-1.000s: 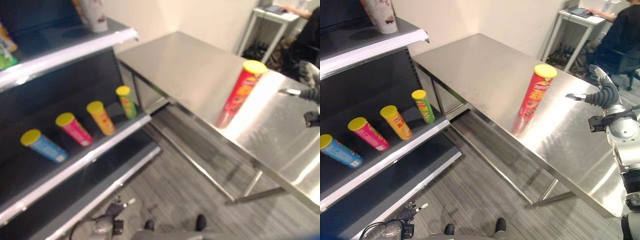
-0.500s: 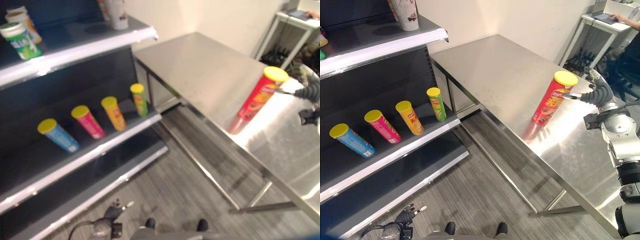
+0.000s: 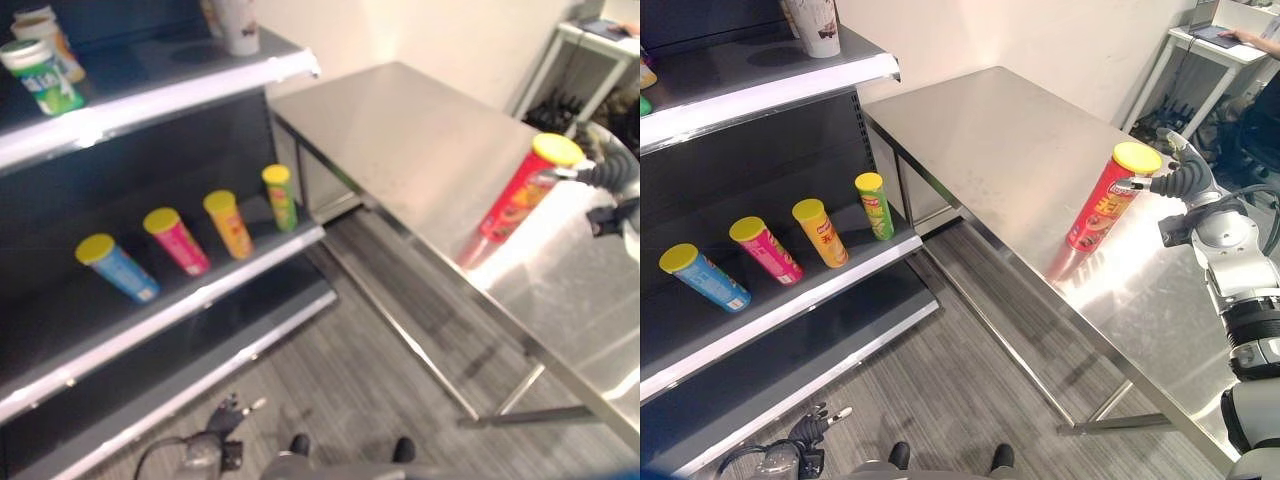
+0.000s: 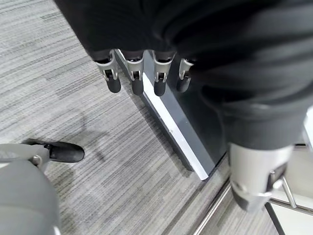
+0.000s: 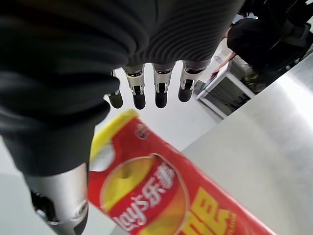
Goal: Put the goods on the table back onto the shelves and tidy them up.
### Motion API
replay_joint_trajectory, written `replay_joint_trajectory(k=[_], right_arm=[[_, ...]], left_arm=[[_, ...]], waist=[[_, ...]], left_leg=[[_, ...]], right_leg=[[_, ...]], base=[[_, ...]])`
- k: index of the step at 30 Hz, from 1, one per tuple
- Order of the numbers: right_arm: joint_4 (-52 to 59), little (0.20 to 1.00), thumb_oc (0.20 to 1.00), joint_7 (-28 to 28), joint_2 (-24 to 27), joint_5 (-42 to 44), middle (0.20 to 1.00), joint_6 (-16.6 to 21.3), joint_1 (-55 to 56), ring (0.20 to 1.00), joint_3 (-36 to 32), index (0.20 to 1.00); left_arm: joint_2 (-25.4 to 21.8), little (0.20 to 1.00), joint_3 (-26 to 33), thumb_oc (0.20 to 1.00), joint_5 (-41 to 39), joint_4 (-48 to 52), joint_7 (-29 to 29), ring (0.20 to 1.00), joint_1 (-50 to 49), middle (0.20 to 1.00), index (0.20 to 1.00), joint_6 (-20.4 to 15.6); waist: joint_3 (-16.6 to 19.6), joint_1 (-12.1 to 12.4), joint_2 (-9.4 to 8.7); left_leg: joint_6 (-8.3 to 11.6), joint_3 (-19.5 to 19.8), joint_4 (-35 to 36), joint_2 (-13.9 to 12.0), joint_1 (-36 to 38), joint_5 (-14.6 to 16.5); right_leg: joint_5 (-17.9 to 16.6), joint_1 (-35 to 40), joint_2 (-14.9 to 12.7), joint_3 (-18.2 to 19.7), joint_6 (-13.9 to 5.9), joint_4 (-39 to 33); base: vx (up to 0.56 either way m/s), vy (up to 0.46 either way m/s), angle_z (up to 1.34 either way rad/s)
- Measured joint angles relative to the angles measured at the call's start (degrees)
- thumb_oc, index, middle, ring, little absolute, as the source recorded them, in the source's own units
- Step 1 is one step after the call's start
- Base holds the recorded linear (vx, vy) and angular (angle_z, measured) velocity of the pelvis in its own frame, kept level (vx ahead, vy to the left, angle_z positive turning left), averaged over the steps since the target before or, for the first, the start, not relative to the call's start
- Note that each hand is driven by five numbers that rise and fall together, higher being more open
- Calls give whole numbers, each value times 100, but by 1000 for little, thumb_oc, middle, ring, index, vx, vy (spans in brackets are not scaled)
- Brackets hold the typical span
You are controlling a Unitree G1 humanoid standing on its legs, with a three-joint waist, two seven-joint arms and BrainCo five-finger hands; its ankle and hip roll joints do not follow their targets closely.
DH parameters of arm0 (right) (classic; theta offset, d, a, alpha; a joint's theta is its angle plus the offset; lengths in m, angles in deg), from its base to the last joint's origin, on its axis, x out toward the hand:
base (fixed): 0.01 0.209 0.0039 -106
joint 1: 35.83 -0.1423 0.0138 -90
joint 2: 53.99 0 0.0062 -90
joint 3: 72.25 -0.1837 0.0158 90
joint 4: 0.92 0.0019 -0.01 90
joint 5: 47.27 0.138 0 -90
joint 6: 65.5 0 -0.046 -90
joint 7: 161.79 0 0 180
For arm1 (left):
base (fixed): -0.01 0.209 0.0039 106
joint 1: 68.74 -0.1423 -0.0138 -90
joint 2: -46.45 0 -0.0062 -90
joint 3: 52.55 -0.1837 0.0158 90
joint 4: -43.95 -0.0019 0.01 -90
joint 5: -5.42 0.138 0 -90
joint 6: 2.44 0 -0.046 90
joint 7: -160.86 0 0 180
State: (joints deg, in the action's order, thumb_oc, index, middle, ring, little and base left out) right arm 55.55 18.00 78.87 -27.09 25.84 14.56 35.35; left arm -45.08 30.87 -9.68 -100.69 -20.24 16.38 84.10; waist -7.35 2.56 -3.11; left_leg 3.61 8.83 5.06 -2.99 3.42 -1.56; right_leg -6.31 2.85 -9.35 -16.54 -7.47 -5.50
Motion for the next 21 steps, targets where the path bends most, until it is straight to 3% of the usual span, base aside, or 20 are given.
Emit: replay_joint_trajectory(k=[4, 5, 6, 7, 16, 21], right_arm=[[-143, 1000, 1000, -13, -40, -2, 1000, -88, -155, 1000, 166, 1000], [-245, 906, 906, -30, -41, 1, 906, -103, -228, 906, 228, 906], [-251, 404, 404, -60, -52, 11, 404, -103, -232, 404, 228, 404], [-285, 200, 200, -101, -80, 29, 200, -103, -248, 200, 230, 200], [-367, 200, 200, -395, -171, 357, 200, -105, -360, 200, 368, 200], [123, 200, 200, -427, -181, 363, 200, -97, -154, 200, 325, 200]], left_arm=[[-40, 1000, 0, 1000, -5, 0, 1, 1000, 6, 1000, 1000, 1], [-52, 1000, 0, 1000, -11, 0, 1, 1000, 2, 1000, 1000, 1], [-58, 1000, 0, 1000, -81, 0, 1, 1000, -8, 1000, 1000, 2], [-60, 1000, 0, 1000, -135, 0, 3, 1000, -11, 1000, 1000, 2], [-78, 1000, 8, 1000, -224, 5, 15, 1000, -7, 1000, 1000, 2], [-84, 1000, 117, 1000, -227, 3, 8, 1000, -7, 1000, 1000, 5]], waist=[[-2, 26, -1], [-2, 37, -1], [-2, 58, -2], [-3, 71, -4], [-11, 119, -18], [-15, 110, -13]], left_leg=[[6, 1, 0, 0, 3, -5], [10, 5, 0, 0, 1, -7], [10, 4, 0, 0, 2, -8], [10, 3, 0, -1, -2, -8], [17, 12, -1, -8, -1, -12], [19, 9, 0, -16, 4, -12]], right_leg=[[-1, 3, 3, 0, 1, 0], [-1, 3, 4, -3, 1, 0], [-1, 3, 7, -3, 1, 0], [-1, 3, 10, -1, 1, 0], [-1, 2, 20, -11, 2, 0], [-1, 4, 26, -10, 2, -1]], base=[[0, 0, 0], [0, 0, 0], [0, 0, 0], [0, 0, 0], [0, 0, 0], [-11, -28, 0]])
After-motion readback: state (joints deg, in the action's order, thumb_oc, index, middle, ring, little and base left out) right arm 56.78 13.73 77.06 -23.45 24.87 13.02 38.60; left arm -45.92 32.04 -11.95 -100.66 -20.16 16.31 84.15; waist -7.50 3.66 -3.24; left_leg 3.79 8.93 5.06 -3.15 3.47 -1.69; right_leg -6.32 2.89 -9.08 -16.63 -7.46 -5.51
